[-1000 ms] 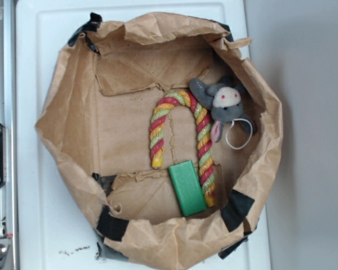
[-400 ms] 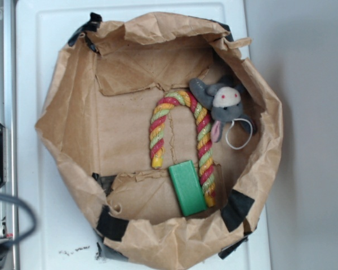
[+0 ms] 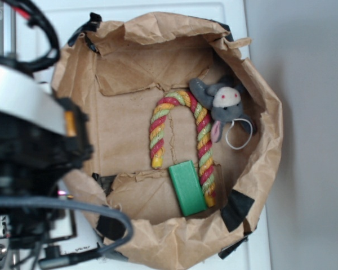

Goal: Grab the gray animal.

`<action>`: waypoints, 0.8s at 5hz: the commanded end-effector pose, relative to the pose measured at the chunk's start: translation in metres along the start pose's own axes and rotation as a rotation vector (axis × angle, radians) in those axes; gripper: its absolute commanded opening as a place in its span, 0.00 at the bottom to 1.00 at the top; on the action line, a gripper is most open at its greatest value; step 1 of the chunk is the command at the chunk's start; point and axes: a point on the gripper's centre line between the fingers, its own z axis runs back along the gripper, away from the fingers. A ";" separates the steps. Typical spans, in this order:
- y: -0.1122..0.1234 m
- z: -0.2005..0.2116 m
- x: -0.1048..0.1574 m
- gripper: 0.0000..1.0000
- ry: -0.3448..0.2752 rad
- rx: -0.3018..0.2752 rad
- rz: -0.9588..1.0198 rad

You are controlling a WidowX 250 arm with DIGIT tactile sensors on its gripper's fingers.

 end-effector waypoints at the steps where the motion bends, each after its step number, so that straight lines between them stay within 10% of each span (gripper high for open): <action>1: -0.003 -0.017 0.048 1.00 -0.063 -0.058 -0.074; 4: 0.008 -0.025 0.069 1.00 -0.056 -0.075 -0.072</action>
